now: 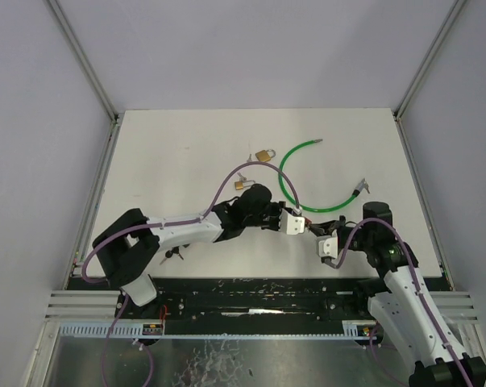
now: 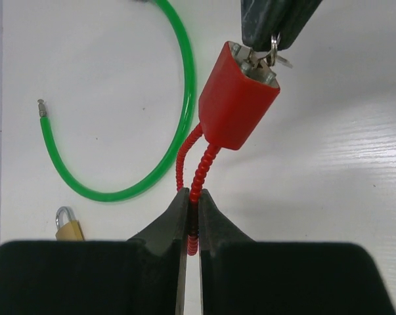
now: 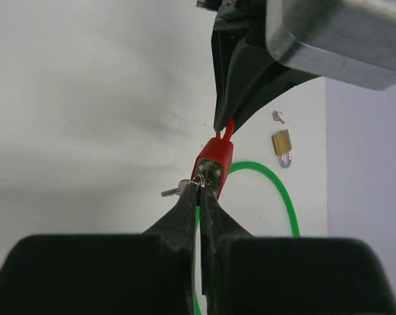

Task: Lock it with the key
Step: Lock the lock.

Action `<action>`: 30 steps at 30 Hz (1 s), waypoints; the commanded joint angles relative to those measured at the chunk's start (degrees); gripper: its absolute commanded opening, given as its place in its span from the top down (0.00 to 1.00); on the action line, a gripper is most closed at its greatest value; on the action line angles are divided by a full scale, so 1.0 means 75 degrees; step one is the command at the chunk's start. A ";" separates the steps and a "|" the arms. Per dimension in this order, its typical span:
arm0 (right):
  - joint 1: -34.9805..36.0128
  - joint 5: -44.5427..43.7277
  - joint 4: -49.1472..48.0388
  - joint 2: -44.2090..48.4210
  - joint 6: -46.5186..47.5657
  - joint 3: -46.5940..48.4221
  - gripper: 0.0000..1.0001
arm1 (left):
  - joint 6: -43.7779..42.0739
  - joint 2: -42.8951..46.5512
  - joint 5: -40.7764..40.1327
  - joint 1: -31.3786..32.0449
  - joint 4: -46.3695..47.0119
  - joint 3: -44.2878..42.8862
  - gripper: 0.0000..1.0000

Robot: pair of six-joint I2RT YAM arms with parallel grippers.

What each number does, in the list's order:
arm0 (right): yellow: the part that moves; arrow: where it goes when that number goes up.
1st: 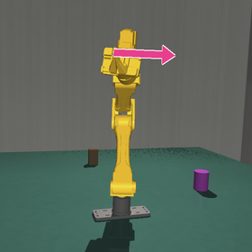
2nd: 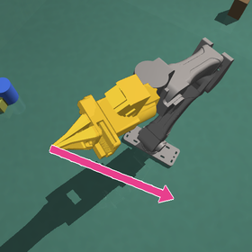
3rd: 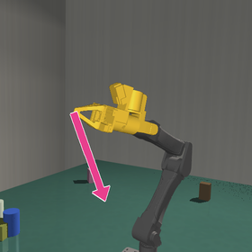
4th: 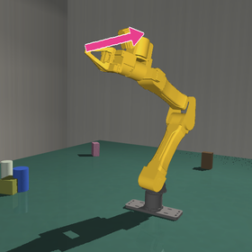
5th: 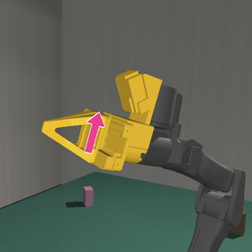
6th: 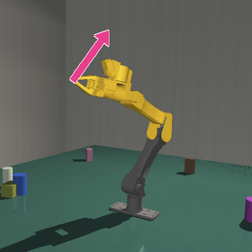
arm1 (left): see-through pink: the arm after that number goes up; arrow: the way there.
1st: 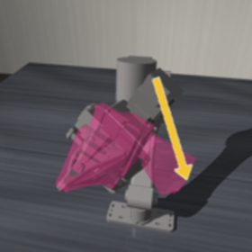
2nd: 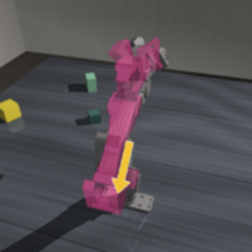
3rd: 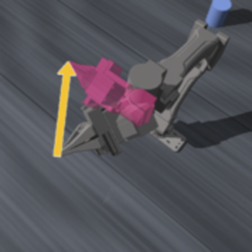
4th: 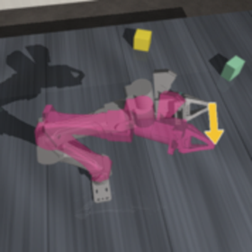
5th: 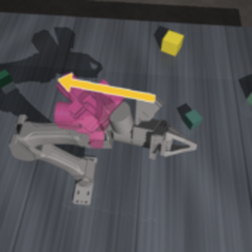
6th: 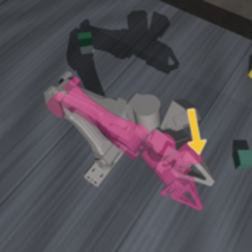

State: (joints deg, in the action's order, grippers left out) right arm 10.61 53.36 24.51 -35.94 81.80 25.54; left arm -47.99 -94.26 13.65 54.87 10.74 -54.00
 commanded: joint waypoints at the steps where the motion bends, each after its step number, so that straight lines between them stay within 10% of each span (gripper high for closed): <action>1: 0.0013 -0.0246 0.0866 0.0126 0.1107 0.0235 1.00 | 0.0083 -0.0243 0.0462 -0.0283 -0.0545 -0.0616 1.00; 11: -0.0001 -0.0605 0.0517 0.0175 0.0086 0.0402 1.00 | -0.0186 -0.0345 0.0975 -0.0361 -0.1087 -0.0853 1.00; 21: -0.0224 -0.0136 -0.0514 -0.1184 -0.4225 0.1265 1.00 | -0.0345 0.0012 0.0671 -0.0189 -0.0487 -0.0330 1.00; 26: -0.0220 0.0039 0.0138 -0.1389 -0.3462 0.1389 1.00 | -0.0305 0.0237 0.0763 -0.0239 -0.0091 -0.0044 1.00; 30: -0.0169 0.0085 0.1762 -0.1010 0.0541 0.1133 1.00 | -0.0235 0.0108 0.1404 -0.0458 -0.0565 -0.0348 1.00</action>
State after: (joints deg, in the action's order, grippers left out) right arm 9.41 52.90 27.03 -46.15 61.78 32.95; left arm -49.19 -94.54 19.75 53.06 5.91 -55.20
